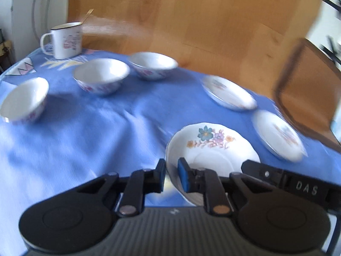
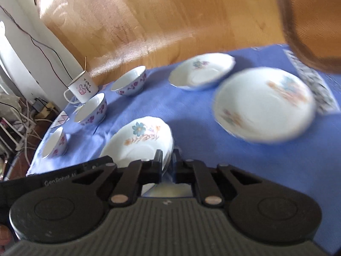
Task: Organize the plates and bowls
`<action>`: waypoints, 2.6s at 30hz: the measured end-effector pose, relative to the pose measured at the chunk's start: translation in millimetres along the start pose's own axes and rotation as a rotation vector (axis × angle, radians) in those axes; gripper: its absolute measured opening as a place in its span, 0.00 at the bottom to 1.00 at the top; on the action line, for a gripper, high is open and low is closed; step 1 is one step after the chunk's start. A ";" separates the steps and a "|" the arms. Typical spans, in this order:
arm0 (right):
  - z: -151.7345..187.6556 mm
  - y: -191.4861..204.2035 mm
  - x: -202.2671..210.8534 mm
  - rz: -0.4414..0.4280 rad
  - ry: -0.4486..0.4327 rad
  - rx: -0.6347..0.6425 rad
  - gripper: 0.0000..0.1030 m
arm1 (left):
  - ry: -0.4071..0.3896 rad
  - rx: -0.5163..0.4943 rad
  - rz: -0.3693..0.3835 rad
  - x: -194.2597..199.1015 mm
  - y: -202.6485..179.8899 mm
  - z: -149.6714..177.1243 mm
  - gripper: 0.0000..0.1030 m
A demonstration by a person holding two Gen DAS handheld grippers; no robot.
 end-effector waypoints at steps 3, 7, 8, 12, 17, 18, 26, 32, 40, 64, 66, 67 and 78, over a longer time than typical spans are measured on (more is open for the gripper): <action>19.2 -29.0 41.9 0.026 -0.052 -0.048 0.11 | 0.021 -0.049 0.072 13.7 -37.8 28.4 0.14; 38.8 -72.4 101.3 0.144 -0.167 -0.112 0.11 | 0.024 -0.189 0.158 16.9 -111.1 48.6 0.14; 41.9 -83.1 115.1 0.177 -0.195 -0.126 0.11 | 0.018 -0.231 0.175 16.8 -130.9 52.6 0.14; 50.6 -129.0 159.8 0.327 -0.283 -0.171 0.11 | 0.054 -0.336 0.274 -0.3 -206.1 62.8 0.14; 62.2 -179.1 189.1 0.443 -0.316 -0.260 0.11 | 0.108 -0.398 0.335 -19.6 -276.8 87.0 0.14; 64.5 -186.5 193.5 0.463 -0.319 -0.271 0.11 | 0.110 -0.410 0.338 -22.7 -285.5 90.3 0.14; 72.5 -202.5 195.5 0.546 -0.353 -0.303 0.18 | 0.097 -0.485 0.358 -26.4 -316.8 103.0 0.27; 61.5 -177.1 208.0 0.553 -0.484 -0.223 0.24 | -0.048 -0.429 0.329 -4.0 -266.1 72.6 0.30; 10.6 -112.7 127.0 0.214 -0.308 -0.092 0.22 | -0.147 -0.212 0.056 -3.2 -114.2 25.5 0.31; -2.5 -23.2 2.8 -0.112 0.085 -0.077 0.12 | -0.022 0.142 0.155 -7.2 0.1 -1.8 0.35; 2.1 -17.0 7.8 -0.094 0.070 -0.046 0.14 | -0.031 0.128 0.107 -7.4 -1.0 1.3 0.18; 3.5 -14.9 9.8 -0.078 0.058 -0.020 0.17 | -0.038 0.122 0.097 -6.6 -0.5 3.0 0.15; 22.9 -31.0 45.0 -0.001 -0.034 -0.001 0.14 | -0.029 0.111 0.153 15.3 -27.8 26.8 0.12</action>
Point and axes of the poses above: each gripper's, at about its wrist camera, not at the fingertips, and x roughly against the way its jaws point, y to its left, z to its underside, the point moved 1 cm from there along -x, roughly the way its jaws point, and after that the axes turned 7 degrees about x, right-handed, at the moved point
